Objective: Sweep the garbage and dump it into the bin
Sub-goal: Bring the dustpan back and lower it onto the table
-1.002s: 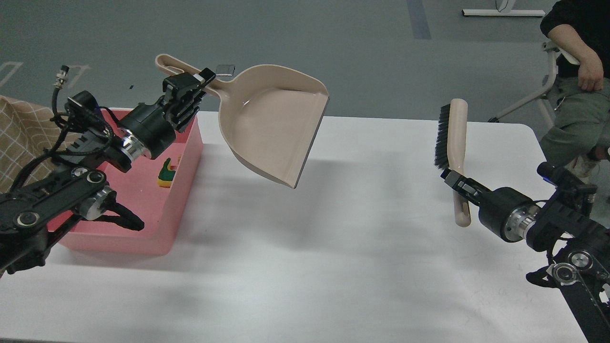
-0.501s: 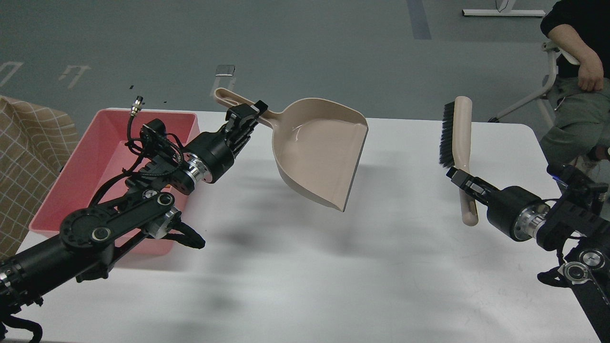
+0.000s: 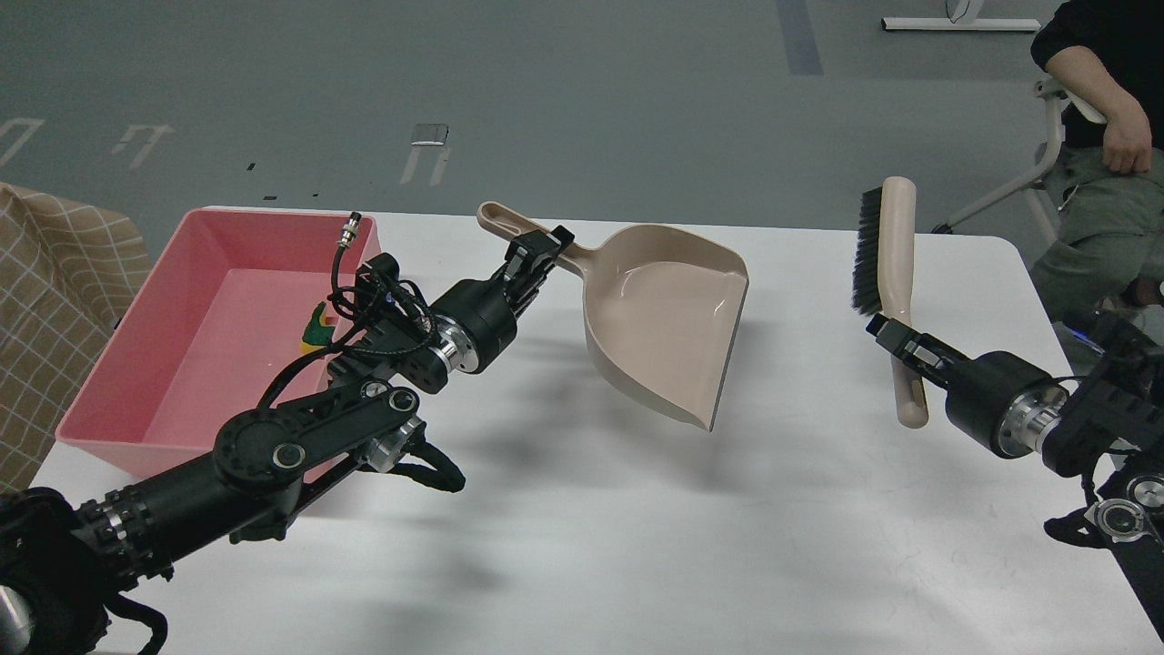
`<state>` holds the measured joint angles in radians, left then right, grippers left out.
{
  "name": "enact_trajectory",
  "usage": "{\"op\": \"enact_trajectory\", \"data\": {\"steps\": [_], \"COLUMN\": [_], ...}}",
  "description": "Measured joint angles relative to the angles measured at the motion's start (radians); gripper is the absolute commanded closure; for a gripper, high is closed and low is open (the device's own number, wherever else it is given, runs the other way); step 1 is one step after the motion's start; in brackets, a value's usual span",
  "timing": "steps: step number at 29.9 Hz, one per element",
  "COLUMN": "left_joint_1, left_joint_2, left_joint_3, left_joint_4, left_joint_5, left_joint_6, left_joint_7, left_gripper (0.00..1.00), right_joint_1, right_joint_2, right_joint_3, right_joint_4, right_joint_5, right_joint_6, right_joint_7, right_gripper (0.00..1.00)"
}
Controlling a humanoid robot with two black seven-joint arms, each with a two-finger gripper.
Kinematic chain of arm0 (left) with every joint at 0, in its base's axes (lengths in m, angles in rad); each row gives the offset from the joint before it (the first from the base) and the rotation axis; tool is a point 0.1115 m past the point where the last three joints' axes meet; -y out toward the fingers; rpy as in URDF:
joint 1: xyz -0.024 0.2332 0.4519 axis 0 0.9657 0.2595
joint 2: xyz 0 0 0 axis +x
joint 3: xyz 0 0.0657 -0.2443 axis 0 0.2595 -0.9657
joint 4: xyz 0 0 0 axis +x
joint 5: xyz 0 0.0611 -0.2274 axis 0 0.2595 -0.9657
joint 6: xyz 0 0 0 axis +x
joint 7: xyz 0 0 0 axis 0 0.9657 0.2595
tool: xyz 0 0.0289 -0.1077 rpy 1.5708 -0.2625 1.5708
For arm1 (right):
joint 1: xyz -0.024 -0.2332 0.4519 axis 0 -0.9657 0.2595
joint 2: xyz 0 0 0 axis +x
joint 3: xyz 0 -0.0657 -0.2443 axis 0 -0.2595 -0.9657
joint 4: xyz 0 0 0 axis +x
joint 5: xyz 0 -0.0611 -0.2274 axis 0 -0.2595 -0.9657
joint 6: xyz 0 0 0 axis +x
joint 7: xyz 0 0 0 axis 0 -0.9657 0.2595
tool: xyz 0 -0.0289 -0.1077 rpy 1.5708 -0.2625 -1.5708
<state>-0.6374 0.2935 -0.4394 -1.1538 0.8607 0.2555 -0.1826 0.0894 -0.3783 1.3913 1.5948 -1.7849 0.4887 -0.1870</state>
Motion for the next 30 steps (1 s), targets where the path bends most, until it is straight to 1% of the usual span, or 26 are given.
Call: {"op": "enact_trajectory", "data": {"steps": [5, 15, 22, 30], "left_joint_1": [0.001, 0.016, 0.007, 0.004], "left_joint_2": [-0.042, -0.047, -0.053, -0.068], "left_joint_3": [0.004, 0.007, 0.094, 0.106], "left_joint_4": [0.053, 0.069, 0.081, 0.082], "left_joint_5": [0.0, 0.0, 0.021, 0.023], "left_joint_6": [0.043, 0.054, 0.099, 0.108], "left_joint_7": [0.0, -0.001, -0.012, -0.014], "left_gripper": [0.94, 0.94, 0.94, 0.94], "right_joint_1": [-0.012, -0.063, -0.084, -0.116], "right_joint_2": [-0.019, -0.043, -0.057, -0.061], "right_joint_3": [-0.003, -0.011, -0.021, -0.024], "right_joint_4": [0.003, 0.004, 0.001, 0.001], "right_joint_5": [0.009, 0.01, 0.008, 0.007], "right_joint_6": [0.0, 0.0, 0.0, 0.0], "right_joint_7": [0.0, -0.001, -0.002, -0.005], "right_gripper": [0.91, 0.91, 0.91, 0.91]}}
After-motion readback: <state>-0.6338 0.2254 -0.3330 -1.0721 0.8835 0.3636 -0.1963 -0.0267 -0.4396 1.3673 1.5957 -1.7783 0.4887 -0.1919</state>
